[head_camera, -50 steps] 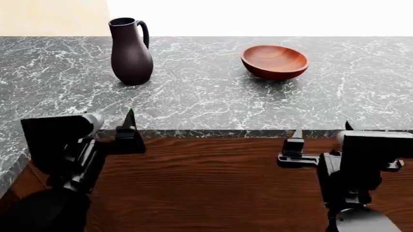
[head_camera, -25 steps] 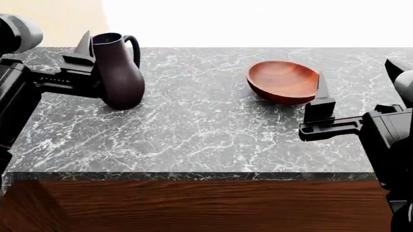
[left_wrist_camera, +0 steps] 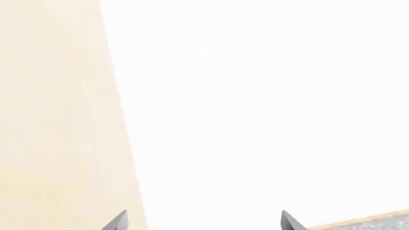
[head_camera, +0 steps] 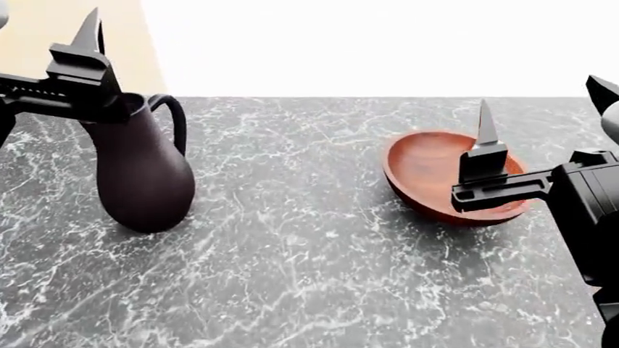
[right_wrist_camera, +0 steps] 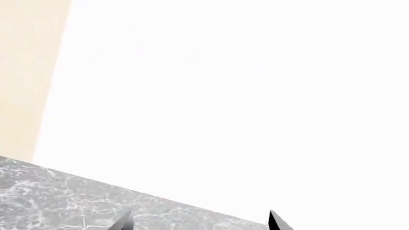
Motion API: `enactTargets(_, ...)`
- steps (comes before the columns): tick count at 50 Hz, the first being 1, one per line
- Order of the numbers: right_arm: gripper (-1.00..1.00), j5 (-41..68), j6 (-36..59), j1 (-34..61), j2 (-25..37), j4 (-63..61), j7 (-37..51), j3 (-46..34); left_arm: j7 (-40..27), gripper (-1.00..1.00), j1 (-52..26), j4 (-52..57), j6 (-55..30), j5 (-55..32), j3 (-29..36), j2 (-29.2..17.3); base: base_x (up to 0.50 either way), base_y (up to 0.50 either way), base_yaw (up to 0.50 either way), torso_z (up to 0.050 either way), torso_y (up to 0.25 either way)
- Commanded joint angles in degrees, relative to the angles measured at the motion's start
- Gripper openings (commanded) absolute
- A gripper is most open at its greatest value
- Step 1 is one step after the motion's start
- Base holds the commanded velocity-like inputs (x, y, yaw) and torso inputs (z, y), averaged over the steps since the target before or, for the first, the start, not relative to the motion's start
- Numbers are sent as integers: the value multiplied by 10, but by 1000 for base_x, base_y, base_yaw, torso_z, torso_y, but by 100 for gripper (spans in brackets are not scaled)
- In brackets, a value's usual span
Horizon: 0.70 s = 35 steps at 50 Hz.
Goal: Pick the bowl and pitcher and place them in the sink. Then turn on the water.
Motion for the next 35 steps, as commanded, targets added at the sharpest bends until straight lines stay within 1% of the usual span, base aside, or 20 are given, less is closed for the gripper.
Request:
enactTargets(1, 100, 7, -8, 5, 8, 0, 7, -10, -5, 100, -4, -1, 5, -8, 3, -11, 500, 0, 0, 0, 0)
enactTargets(6, 100, 1, -12, 3, 10, 0, 9, -16, -4, 100, 7, 1, 12, -10, -2, -15, 477, 0, 0, 0, 2)
enactTargets(9, 100, -5, -17, -3, 10, 0, 7, -13, -14, 100, 16, 0, 17, -30, -9, -19, 0, 0, 0, 0, 3)
enactTargets(13, 100, -7, -21, -7, 7, 0, 8, -15, -48, 100, 38, 6, 36, -99, -30, -38, 0, 0, 0, 0, 0)
enactTargets(18, 100, -23, -22, -12, 1, 1, 0, -22, -86, 100, 86, 23, 74, -185, -73, -69, 0, 0, 0, 0, 0)
enactTargets(24, 100, -29, -24, -7, -4, 7, 0, -34, -105, 100, 171, 64, 94, -249, -152, -97, 0, 0, 0, 0, 0)
enactTargets(28, 100, -45, -24, -12, -9, 7, -9, -41, -97, 100, 248, 90, 82, -275, -234, -98, 0, 0, 0, 0, 0)
enactTargets(31, 100, -53, -24, -7, -13, 12, -11, -50, -100, 100, 291, 104, 81, -307, -287, -101, 0, 0, 0, 0, 0)
enactTargets(35, 100, -56, -23, -3, -19, 12, -8, -63, -96, 100, 334, 119, 71, -333, -337, -90, 0, 0, 0, 0, 0)
